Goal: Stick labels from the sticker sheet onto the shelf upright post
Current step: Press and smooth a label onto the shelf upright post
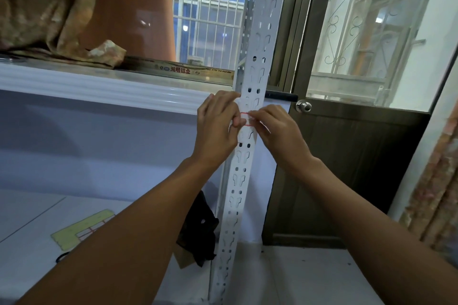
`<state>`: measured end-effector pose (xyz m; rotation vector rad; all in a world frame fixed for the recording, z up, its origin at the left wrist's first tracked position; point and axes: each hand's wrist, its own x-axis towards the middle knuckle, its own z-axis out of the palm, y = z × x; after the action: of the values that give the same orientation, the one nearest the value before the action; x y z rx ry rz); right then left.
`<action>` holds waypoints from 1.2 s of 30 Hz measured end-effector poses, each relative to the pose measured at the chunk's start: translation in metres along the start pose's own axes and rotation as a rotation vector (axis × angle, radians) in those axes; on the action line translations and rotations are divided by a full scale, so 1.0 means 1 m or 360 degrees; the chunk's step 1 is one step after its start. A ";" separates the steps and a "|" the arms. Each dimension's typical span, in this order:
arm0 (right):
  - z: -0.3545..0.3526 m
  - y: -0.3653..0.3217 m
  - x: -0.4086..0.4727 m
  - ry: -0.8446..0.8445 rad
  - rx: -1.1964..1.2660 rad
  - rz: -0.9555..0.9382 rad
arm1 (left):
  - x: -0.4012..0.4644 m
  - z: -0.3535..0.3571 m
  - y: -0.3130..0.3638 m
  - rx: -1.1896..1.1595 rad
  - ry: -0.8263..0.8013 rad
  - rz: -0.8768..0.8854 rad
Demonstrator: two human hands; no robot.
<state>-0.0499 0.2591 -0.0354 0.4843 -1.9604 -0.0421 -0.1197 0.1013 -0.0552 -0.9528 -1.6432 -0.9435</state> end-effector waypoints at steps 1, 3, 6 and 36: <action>0.000 0.000 0.000 0.0003 -0.0052 -0.0050 | -0.001 0.000 -0.001 0.0007 -0.0005 0.0017; 0.000 0.000 0.000 -0.0014 -0.0120 -0.0112 | -0.001 0.000 -0.002 0.0030 -0.0001 0.0035; 0.000 -0.002 0.005 -0.0070 -0.0166 -0.0109 | -0.001 0.003 -0.003 0.0064 0.0019 0.0051; -0.004 -0.018 0.009 -0.0062 -0.0166 0.0298 | -0.002 0.004 -0.005 0.0046 0.0035 0.0069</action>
<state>-0.0432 0.2399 -0.0304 0.2321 -2.0224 -0.0347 -0.1252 0.1027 -0.0584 -0.9514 -1.6076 -0.8960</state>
